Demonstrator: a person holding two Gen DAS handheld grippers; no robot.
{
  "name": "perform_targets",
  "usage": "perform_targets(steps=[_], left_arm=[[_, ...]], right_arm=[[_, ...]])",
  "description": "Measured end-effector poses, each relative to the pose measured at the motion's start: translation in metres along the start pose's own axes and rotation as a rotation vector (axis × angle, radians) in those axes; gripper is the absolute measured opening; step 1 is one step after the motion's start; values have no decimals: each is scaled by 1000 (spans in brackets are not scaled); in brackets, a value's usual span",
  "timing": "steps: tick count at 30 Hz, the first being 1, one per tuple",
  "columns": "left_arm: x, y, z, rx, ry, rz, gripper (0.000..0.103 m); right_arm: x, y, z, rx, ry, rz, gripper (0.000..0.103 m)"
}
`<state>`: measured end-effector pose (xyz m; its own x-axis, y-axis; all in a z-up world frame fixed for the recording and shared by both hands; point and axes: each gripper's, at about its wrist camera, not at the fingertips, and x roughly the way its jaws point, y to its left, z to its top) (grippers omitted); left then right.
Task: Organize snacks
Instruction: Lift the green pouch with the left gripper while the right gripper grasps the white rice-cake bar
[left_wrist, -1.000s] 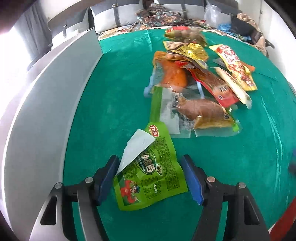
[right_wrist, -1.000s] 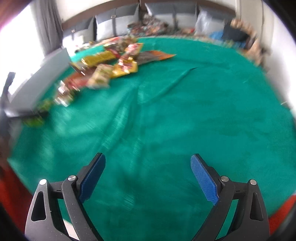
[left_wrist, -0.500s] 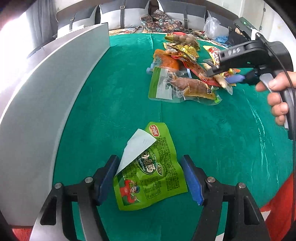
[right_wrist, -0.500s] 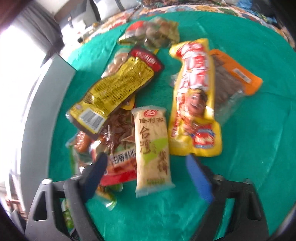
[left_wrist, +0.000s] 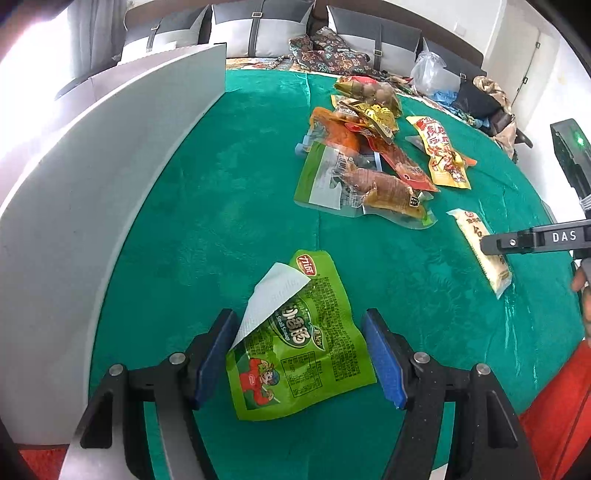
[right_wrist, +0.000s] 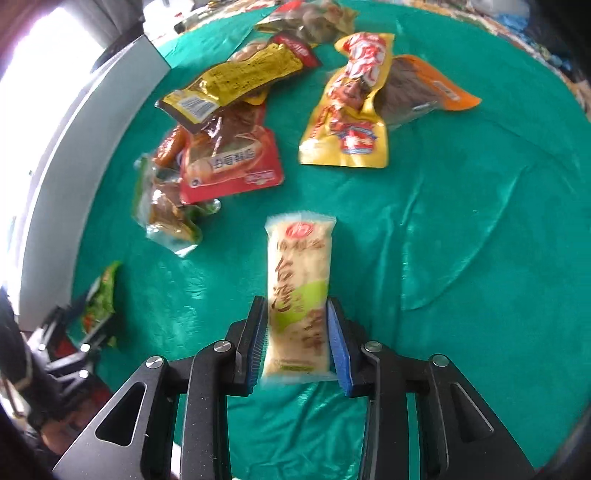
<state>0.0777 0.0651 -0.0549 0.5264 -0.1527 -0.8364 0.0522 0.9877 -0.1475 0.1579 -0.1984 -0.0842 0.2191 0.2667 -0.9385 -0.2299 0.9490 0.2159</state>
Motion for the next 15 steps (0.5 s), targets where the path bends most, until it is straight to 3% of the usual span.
perform_targets(steps=[1, 5, 6, 7, 8, 15], left_arm=[[-1, -1, -1, 2, 2, -2, 68], [-6, 0, -5, 2, 5, -15, 68], [-7, 1, -5, -3, 4, -22, 68], [-9, 2, -5, -11, 1, -31, 68], [-11, 2, -4, -17, -3, -38, 68], [-21, -1, 1, -37, -26, -86, 68]], right_arm=[[1, 1, 0, -4, -9, -12, 46], [11, 11, 0, -27, -2, -37, 48], [12, 16, 0, -56, -9, -66, 45], [14, 20, -1, -81, -1, -93, 32], [13, 22, -2, -97, -2, -116, 28], [-27, 20, -15, -83, -67, -83, 28]])
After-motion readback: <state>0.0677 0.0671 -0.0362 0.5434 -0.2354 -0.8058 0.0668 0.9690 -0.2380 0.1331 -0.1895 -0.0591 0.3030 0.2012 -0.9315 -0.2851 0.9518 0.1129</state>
